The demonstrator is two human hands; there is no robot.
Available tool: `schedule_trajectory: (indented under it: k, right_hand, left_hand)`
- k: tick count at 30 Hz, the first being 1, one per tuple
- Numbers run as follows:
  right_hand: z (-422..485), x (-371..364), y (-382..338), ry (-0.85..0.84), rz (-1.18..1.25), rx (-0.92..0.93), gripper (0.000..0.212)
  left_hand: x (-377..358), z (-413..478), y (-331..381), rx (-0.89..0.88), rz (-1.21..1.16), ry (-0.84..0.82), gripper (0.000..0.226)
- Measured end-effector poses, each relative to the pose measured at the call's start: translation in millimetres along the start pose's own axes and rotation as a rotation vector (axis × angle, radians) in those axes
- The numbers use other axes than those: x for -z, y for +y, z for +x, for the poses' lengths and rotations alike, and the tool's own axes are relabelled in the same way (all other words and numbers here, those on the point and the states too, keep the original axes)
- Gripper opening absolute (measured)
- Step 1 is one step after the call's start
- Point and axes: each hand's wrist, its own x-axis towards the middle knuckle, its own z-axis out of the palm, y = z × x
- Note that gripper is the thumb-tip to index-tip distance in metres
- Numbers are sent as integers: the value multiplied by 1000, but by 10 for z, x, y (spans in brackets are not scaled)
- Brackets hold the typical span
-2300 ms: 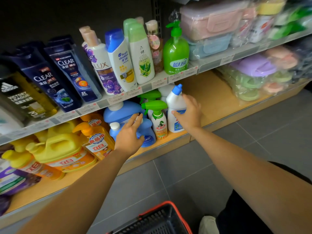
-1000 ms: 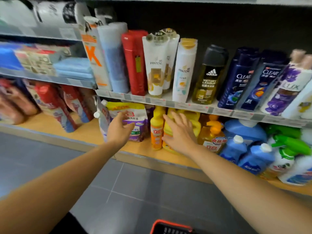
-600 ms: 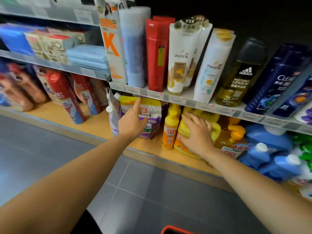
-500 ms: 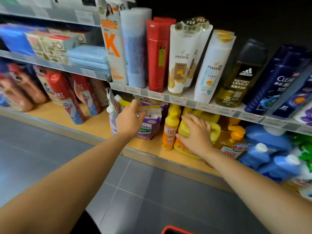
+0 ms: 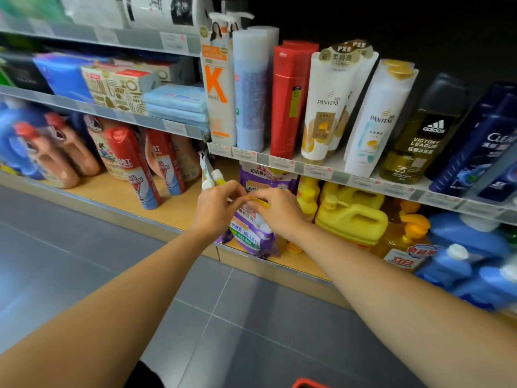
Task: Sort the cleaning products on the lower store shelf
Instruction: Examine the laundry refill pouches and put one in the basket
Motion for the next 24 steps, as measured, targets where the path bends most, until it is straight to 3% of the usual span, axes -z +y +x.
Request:
schedule_trajectory:
  k: [2, 7, 12, 18, 24]
  right_hand:
    - [26, -6, -12, 21, 16, -8, 22]
    - [-124, 113, 117, 127, 108, -62, 19]
    - [-425, 404, 115, 191, 119, 19, 18]
    - [-958, 932, 137, 225, 275, 3, 12]
    - [-1684, 1642, 446, 168, 199, -114, 14]
  left_hand:
    - [75, -25, -3, 2, -32, 12, 10]
    - [265, -38, -76, 65, -47, 214, 36]
    - [280, -53, 13, 179, -143, -63, 69]
    - [332, -164, 361, 256, -550, -358, 21]
    - [200, -472, 1222, 184, -744, -454, 25]
